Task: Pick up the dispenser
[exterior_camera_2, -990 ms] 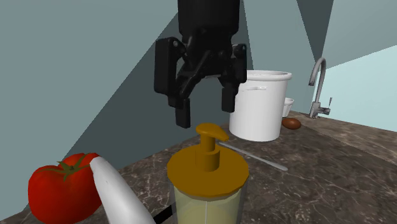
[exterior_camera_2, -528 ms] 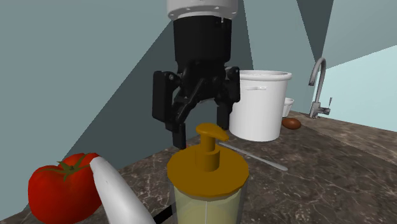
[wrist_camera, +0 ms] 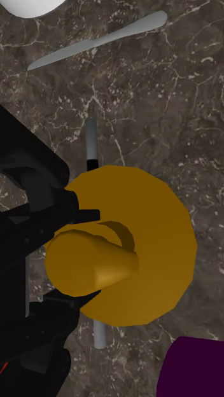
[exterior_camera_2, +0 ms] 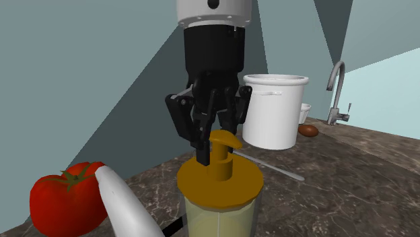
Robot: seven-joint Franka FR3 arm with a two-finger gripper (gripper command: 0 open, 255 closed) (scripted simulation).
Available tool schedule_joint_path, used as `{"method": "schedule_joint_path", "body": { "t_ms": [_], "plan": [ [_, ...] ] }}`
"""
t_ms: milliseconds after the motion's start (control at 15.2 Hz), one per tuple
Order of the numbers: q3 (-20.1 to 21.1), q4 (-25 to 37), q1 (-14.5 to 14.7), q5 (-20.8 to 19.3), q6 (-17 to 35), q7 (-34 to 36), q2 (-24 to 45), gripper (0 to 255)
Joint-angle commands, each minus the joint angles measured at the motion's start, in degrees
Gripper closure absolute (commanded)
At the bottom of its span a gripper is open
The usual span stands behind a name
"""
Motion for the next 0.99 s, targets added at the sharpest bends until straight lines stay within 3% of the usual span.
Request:
{"method": "schedule_joint_path", "body": {
  "t_ms": [0,198,924],
  "plan": [
    [0.0,0.0,0.0,0.0,0.0,0.0,0.0,255],
    [0.0,0.0,0.0,0.0,0.0,0.0,0.1,255],
    [0.0,7.9,0.0,0.0,-8.4,0.1,-0.5,255]
  ]
}}
